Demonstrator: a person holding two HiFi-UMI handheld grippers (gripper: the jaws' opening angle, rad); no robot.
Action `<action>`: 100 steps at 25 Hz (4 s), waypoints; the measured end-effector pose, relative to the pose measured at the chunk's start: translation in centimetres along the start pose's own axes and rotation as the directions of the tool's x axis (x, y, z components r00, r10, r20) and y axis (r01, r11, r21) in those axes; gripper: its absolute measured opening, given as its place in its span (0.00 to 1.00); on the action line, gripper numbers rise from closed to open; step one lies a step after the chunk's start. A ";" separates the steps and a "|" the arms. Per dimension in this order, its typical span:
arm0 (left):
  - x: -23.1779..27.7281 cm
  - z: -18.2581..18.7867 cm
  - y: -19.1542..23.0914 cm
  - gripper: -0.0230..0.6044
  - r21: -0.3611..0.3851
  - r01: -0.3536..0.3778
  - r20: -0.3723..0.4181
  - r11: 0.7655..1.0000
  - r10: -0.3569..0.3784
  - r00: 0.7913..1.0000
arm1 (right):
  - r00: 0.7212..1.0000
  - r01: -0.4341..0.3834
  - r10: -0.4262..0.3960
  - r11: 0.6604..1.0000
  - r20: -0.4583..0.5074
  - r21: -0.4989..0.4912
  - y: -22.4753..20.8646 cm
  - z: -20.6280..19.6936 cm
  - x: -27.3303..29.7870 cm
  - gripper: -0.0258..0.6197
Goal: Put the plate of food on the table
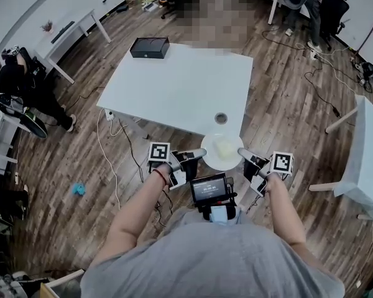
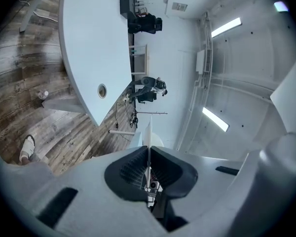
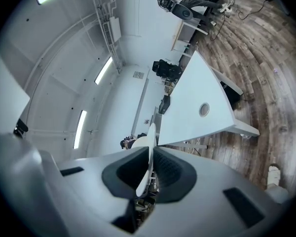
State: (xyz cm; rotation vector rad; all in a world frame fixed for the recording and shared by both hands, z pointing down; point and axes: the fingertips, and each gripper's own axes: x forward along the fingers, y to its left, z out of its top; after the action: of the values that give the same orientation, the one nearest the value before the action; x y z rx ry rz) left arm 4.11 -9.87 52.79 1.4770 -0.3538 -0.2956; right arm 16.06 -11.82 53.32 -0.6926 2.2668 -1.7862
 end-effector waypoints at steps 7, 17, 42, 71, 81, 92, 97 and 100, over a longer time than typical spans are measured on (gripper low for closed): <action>1.3 4.2 0.2 0.08 -0.010 0.003 0.048 1.000 -0.003 0.999 | 0.999 0.008 -0.008 1.000 -0.041 0.000 -1.0 3.7 2.7 0.11; -0.1 12.0 1.8 0.08 -0.038 0.004 0.079 0.999 -0.001 0.997 | 0.997 0.025 -0.026 1.000 -0.071 -0.015 -2.8 7.3 10.2 0.11; 0.8 29.5 13.4 0.08 0.010 -0.166 -0.008 0.986 0.166 0.986 | 0.989 0.148 -0.149 0.988 0.020 0.047 -16.0 13.4 23.8 0.11; 3.8 31.0 18.5 0.09 0.024 -0.348 -0.121 0.937 0.348 0.930 | 0.948 0.317 -0.314 0.945 -0.044 0.084 -20.9 15.4 23.7 0.11; 3.3 30.3 17.7 0.24 0.101 -0.365 -0.167 0.925 0.378 0.911 | 0.927 0.371 -0.367 0.927 -0.077 0.045 -21.4 14.7 23.3 0.11; 2.6 30.3 17.8 0.31 0.271 -0.444 -0.196 0.854 0.501 0.843 | 0.892 0.432 -0.435 0.900 -0.121 -0.048 -21.2 14.4 23.7 0.12; 2.5 30.2 17.3 0.31 0.277 -0.427 -0.205 0.860 0.488 0.849 | 0.887 0.434 -0.442 0.897 -0.134 -0.085 -20.9 14.6 23.6 0.12; 2.6 30.2 17.1 0.31 0.280 -0.422 -0.206 0.863 0.483 0.851 | 0.885 0.437 -0.447 0.894 -0.127 -0.104 -20.7 15.3 23.2 0.12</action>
State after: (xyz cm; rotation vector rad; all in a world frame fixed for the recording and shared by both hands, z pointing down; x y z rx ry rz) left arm -6.19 -37.18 71.72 1.5790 -0.5165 0.3401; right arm 7.20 -39.35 72.41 -1.2158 2.4249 -2.0100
